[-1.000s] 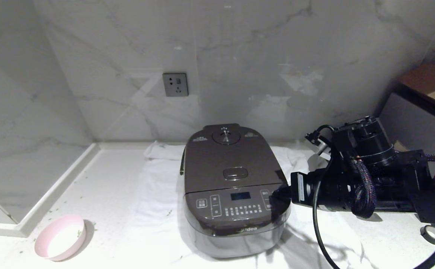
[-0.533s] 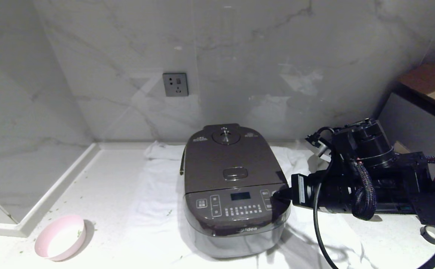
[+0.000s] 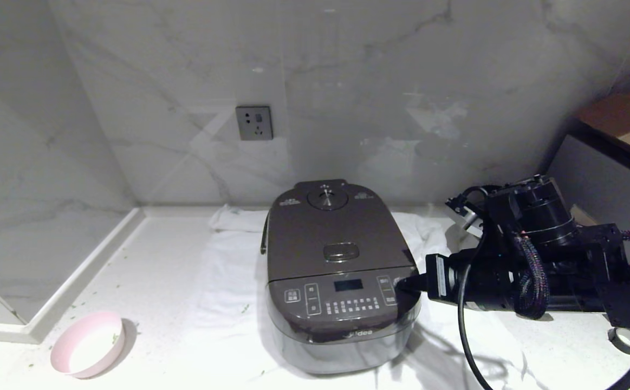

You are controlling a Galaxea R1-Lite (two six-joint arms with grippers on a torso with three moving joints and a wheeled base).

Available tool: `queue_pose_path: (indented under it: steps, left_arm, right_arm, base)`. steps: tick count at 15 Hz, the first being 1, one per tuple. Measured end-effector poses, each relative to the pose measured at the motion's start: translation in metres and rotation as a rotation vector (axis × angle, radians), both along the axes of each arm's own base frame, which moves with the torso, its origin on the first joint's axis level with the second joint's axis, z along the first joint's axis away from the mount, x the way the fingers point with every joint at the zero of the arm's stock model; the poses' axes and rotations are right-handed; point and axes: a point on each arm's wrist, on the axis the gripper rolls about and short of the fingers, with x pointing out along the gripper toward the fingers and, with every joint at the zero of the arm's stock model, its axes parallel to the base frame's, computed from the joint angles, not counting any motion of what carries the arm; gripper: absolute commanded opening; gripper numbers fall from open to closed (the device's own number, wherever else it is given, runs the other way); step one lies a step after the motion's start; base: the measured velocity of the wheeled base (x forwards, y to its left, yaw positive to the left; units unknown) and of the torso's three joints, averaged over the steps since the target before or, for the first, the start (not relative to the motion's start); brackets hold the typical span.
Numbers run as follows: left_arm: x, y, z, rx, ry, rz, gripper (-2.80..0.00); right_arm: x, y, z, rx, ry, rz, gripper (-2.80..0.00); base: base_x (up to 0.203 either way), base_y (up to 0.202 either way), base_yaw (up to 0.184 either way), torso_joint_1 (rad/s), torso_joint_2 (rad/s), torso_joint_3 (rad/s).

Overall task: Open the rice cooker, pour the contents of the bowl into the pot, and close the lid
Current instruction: Press the start button

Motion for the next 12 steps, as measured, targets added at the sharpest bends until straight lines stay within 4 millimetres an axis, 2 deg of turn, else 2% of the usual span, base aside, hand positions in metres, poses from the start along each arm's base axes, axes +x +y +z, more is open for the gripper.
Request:
queue_pose_path:
  steps: [4,7,12]
  left_arm:
    - [0.0,0.0,0.0,0.0,0.0,0.0,-2.8]
    - [0.0,0.0,0.0,0.0,0.0,-0.001,-2.8]
    - [0.0,0.0,0.0,-0.004,0.0,0.001,-2.8]
  right_arm:
    - [0.002,-0.003,-0.003,0.001,0.0,-0.008,-2.8]
    - [0.001,-0.003,0.004,0.01,-0.015,-0.009,-2.8]
    - [-0.017,-0.01,0.047,0.048,-0.083,-0.002,-2.8]
  base:
    - [0.0,0.0,0.0,0.0,0.0,0.0]
    - [0.0,0.0,0.0,0.0,0.0,0.0]
    - [0.0,0.0,0.0,0.0,0.0,0.0]
